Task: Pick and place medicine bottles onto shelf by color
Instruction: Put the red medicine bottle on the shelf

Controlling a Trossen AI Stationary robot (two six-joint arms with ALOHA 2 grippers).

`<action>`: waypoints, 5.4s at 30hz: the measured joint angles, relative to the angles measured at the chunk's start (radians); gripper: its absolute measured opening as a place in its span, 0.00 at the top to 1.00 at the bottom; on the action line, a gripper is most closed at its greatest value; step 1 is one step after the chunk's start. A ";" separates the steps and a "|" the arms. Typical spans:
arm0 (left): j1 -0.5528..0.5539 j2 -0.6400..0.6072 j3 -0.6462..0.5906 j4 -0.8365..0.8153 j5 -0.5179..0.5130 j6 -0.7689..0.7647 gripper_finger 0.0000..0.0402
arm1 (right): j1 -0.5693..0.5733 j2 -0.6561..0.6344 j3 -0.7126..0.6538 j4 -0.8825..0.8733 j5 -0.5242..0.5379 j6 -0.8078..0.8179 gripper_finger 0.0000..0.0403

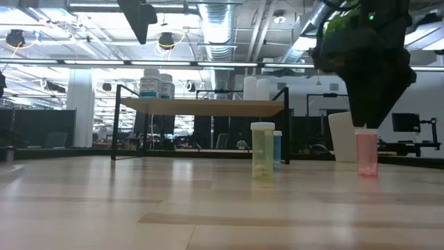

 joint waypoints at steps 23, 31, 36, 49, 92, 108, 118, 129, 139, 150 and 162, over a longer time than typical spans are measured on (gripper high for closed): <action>0.000 0.002 0.000 0.000 0.000 0.002 0.34 | -0.014 0.079 0.000 0.012 -0.023 -0.002 0.59; 0.000 0.002 0.000 0.000 0.000 0.005 0.34 | -0.017 0.079 0.058 -0.029 -0.069 -0.042 0.75; 0.000 0.002 0.000 0.002 0.000 0.005 0.34 | -0.043 0.079 0.215 -0.081 -0.075 -0.194 0.73; -0.001 -0.022 0.000 -0.020 -0.023 0.003 0.34 | -0.248 0.078 0.633 -0.092 0.006 -0.649 0.73; -0.095 -0.919 -1.003 0.917 0.058 -0.362 0.34 | -0.701 0.467 1.235 0.110 -0.148 -1.050 0.73; -0.095 -0.913 -1.003 0.918 0.021 -0.299 0.34 | -0.742 0.518 1.193 -0.070 -0.161 -1.111 0.73; -0.095 -0.912 -1.003 0.911 0.021 -0.300 0.34 | -0.745 0.563 1.193 -0.117 -0.165 -1.221 0.73; -0.095 -0.912 -1.002 0.911 0.022 -0.305 0.34 | -0.767 0.570 1.195 -0.138 -0.161 -1.339 0.73; -0.095 -0.912 -1.002 0.911 0.010 -0.305 0.34 | -0.781 0.570 1.195 -0.216 -0.161 -1.376 0.73; -0.095 -0.912 -1.002 0.911 0.009 -0.309 0.34 | -0.780 0.570 1.195 -0.241 -0.160 -1.399 0.63; -0.095 -0.912 -1.002 0.896 0.008 -0.309 0.34 | -0.780 0.570 1.195 -0.231 -0.159 -1.393 0.49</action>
